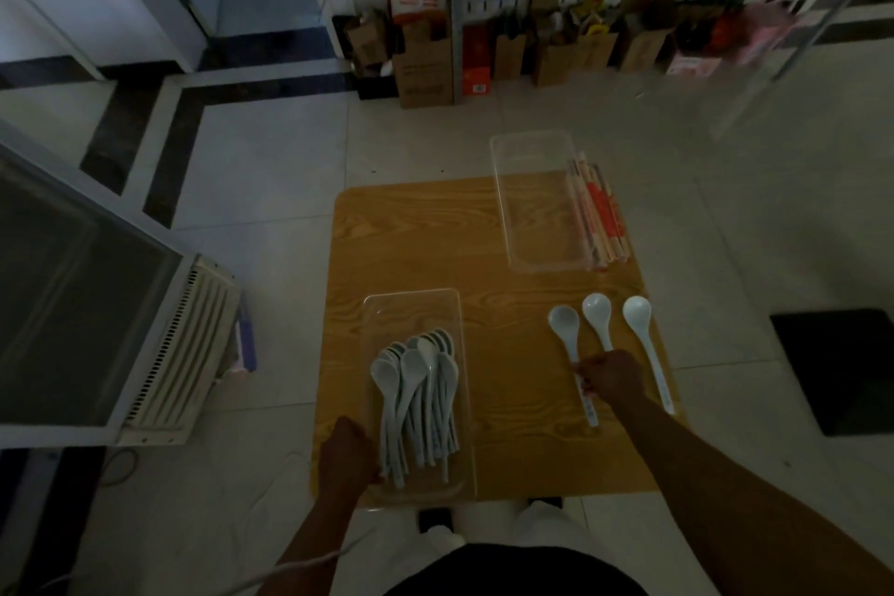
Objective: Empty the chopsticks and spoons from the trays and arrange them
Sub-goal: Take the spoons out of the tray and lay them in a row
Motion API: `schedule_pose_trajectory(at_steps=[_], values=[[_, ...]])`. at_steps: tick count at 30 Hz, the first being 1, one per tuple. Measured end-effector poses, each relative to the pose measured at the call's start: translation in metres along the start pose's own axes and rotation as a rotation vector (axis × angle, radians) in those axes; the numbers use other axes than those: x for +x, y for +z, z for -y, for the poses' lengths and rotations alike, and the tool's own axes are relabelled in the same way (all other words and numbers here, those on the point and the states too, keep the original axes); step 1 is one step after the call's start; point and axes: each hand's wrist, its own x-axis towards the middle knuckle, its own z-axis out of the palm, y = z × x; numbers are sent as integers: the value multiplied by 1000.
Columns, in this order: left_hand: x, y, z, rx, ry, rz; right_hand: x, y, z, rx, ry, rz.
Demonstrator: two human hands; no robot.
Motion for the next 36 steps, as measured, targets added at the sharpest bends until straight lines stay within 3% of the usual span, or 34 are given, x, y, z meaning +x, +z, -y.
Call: schedule_pose_trajectory(at_steps=[8, 15, 24, 36], values=[[10, 6, 6, -3, -34, -67, 19, -2, 7, -97, 24, 47], [9, 8, 5, -27, -55, -65, 30, -3, 17, -253, 9, 15], [13, 10, 9, -42, -62, -75, 31, 8, 23, -254, -51, -61], [7, 3, 7, -35, 25, -2, -71, 101, 82, -280, -410, 53]])
